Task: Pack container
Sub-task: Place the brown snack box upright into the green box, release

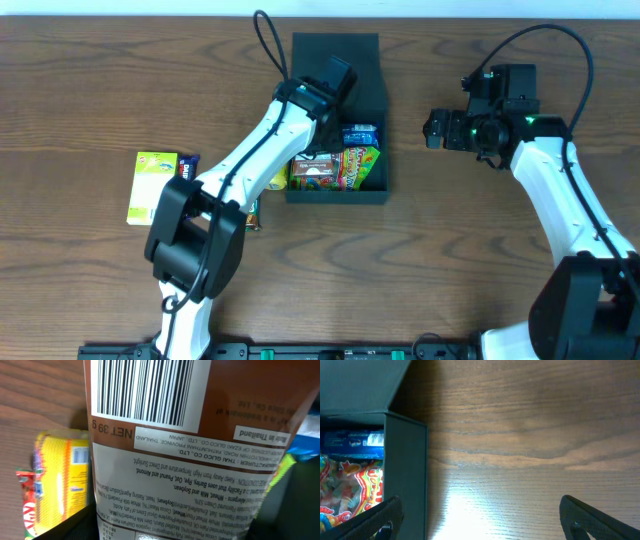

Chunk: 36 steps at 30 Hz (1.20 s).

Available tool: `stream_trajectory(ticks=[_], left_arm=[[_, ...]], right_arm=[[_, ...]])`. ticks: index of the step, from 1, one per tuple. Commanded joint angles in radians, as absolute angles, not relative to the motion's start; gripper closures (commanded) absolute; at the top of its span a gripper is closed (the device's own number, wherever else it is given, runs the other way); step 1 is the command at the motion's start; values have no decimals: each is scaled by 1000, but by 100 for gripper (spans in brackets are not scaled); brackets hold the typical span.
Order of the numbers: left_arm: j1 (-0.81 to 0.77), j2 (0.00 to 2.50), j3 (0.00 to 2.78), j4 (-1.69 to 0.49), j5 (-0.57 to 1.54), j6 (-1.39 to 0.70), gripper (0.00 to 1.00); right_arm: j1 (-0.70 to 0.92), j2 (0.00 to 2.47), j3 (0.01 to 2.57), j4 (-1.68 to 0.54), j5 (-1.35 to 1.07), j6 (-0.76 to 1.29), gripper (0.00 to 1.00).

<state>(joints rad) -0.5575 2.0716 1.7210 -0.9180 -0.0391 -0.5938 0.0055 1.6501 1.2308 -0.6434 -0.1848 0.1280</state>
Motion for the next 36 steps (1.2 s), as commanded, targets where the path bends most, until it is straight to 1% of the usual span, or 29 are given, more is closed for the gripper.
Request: stream_trajectory(ticks=[1, 4, 5, 6, 7, 8, 9, 10, 17, 24, 28, 30, 33, 36], left_arm=[[-558, 2076, 1723, -929, -39, -562, 30], [-558, 2076, 1723, -943, -62, -560, 29], [-558, 2076, 1723, -946, -61, -560, 27], [-558, 2076, 1723, -946, -61, -553, 19], [-558, 2076, 1723, -945, -58, -549, 8], [-558, 2076, 1723, -945, -57, -549, 3], [-558, 2076, 1723, -945, -52, -549, 2], [-558, 2076, 1723, -945, -51, -549, 5], [-558, 2071, 1756, -946, -50, -523, 4], [-558, 2007, 1872, -965, -57, -473, 4], [-556, 1950, 1887, -988, -111, -471, 4], [-553, 1927, 1887, -1024, -191, -472, 4], [-519, 1902, 1887, -1144, -334, -498, 2], [-442, 1900, 1887, -1269, -346, -537, 1]], right_arm=[[-4, 1642, 1243, -649, -184, 118, 1], [-4, 1642, 1243, -648, -184, 118, 1], [-3, 1642, 1243, -648, -184, 119, 1], [-4, 1642, 1243, -648, -184, 118, 1], [-4, 1642, 1243, -648, -184, 119, 1], [-4, 1642, 1243, -647, -184, 118, 1], [-4, 1642, 1243, -647, -184, 119, 1], [-3, 1642, 1243, -647, -184, 118, 1], [-4, 1642, 1243, -648, -184, 119, 1], [-4, 1642, 1243, -647, -184, 119, 1], [-4, 1642, 1243, -647, -184, 118, 1], [-3, 1642, 1243, -647, -184, 118, 1], [-3, 1642, 1243, -647, -184, 118, 1], [-3, 1642, 1243, -646, -184, 119, 1]])
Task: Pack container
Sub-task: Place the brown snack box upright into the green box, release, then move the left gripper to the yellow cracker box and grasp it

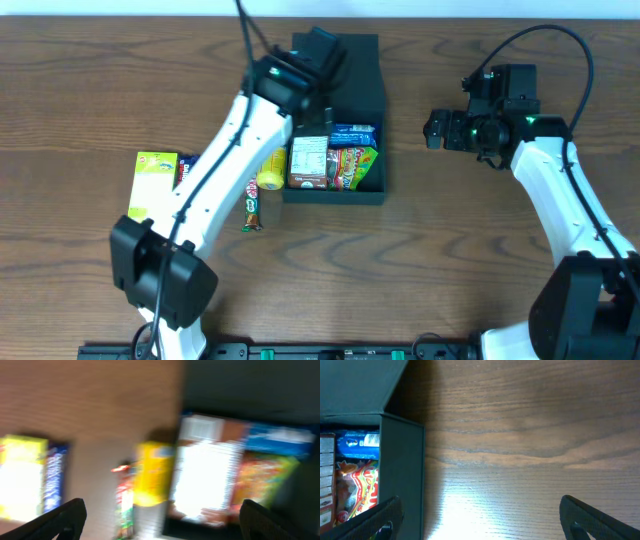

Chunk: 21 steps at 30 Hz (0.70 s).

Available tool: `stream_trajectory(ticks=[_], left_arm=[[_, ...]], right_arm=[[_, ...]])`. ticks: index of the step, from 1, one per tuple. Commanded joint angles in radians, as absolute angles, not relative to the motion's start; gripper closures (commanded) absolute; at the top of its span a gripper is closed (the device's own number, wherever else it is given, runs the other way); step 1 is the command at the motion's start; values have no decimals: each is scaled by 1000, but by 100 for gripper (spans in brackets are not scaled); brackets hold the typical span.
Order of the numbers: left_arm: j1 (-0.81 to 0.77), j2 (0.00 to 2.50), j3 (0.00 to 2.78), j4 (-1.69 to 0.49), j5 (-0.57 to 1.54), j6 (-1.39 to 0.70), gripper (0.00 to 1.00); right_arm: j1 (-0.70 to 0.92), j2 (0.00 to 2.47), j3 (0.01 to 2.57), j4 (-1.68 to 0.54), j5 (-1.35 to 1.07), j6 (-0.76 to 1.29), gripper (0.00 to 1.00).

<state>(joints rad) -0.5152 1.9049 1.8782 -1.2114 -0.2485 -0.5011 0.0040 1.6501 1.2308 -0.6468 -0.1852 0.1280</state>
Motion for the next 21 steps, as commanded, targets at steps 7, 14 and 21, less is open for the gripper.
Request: stream_trajectory(ticks=[7, 14, 21], left_arm=[[-224, 1890, 1887, -1417, -333, -543, 0], [-94, 1776, 1838, -1441, -287, -425, 0], [9, 1530, 1430, -1163, -284, -290, 4]], right_arm=[[-3, 1642, 1243, -633, -184, 118, 1], [-3, 1642, 1243, -614, -185, 145, 1], [-2, 1642, 1243, -606, -192, 155, 1]])
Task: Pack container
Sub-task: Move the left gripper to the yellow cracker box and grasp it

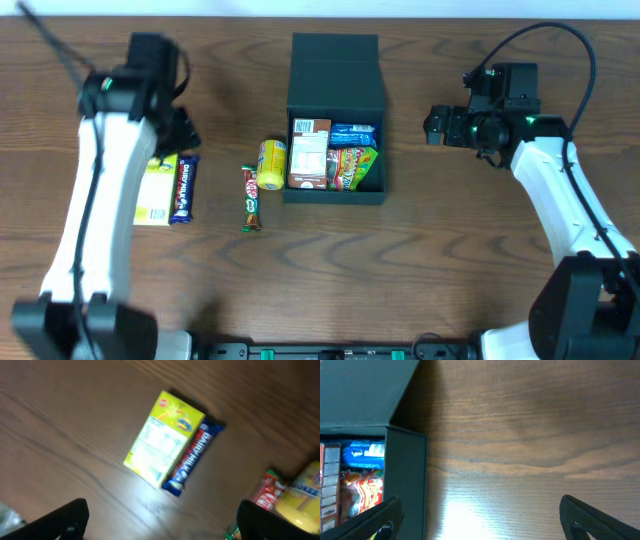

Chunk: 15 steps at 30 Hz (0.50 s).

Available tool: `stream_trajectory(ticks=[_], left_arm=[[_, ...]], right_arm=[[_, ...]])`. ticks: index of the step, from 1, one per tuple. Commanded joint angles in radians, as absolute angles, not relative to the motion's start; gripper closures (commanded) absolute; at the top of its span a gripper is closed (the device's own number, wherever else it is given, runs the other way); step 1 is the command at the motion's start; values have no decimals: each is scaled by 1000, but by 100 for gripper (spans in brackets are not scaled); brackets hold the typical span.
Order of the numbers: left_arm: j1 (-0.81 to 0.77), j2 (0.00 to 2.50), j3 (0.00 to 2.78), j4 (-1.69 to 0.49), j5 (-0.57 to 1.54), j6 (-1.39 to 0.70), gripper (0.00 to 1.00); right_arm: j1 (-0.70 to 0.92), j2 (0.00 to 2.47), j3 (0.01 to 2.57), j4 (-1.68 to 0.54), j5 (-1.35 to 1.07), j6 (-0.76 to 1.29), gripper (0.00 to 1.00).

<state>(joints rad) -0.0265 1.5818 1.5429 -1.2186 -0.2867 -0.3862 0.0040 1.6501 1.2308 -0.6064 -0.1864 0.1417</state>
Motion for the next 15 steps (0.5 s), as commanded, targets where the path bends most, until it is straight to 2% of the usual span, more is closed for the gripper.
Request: stream_trajectory(ticks=[1, 7, 15], left_arm=[[26, 1506, 1378, -1114, -272, -255, 5], [143, 1485, 1184, -915, -8, -44, 5], [232, 1508, 1102, -783, -11, 91, 5]], right_arm=[[-2, 1642, 1243, -607, -191, 161, 1], [-1, 1642, 1243, -633, -192, 163, 1], [-1, 1642, 1243, -647, -192, 163, 1]])
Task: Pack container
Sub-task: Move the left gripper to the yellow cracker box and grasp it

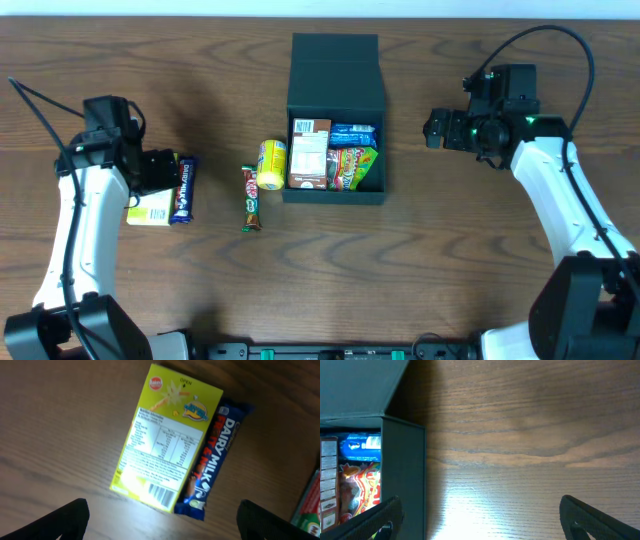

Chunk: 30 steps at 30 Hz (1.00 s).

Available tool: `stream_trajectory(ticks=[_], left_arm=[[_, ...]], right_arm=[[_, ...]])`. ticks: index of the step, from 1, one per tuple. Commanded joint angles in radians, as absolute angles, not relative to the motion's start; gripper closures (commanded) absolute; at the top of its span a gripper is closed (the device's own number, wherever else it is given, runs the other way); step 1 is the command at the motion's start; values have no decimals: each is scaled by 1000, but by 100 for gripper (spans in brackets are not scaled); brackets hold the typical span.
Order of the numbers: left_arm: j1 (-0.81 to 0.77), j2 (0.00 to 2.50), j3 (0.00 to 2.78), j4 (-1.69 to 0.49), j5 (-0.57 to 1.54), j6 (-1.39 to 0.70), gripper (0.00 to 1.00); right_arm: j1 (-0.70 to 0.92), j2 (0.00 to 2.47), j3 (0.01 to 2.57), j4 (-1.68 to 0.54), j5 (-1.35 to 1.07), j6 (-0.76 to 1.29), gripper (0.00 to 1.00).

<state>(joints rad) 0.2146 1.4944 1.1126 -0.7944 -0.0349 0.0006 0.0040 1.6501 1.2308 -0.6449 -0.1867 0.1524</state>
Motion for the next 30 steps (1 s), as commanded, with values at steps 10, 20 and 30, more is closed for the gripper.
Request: stream_trajectory(ticks=[10, 20, 30], left_arm=[[242, 1517, 1008, -616, 35, 128, 5], [242, 1517, 887, -455, 46, 211, 5], [242, 1517, 827, -354, 50, 352, 5]], right_arm=[[-1, 1642, 1243, -645, -191, 159, 1], [-1, 1642, 1243, -645, -191, 159, 1], [-1, 1642, 1243, -644, -191, 159, 1]])
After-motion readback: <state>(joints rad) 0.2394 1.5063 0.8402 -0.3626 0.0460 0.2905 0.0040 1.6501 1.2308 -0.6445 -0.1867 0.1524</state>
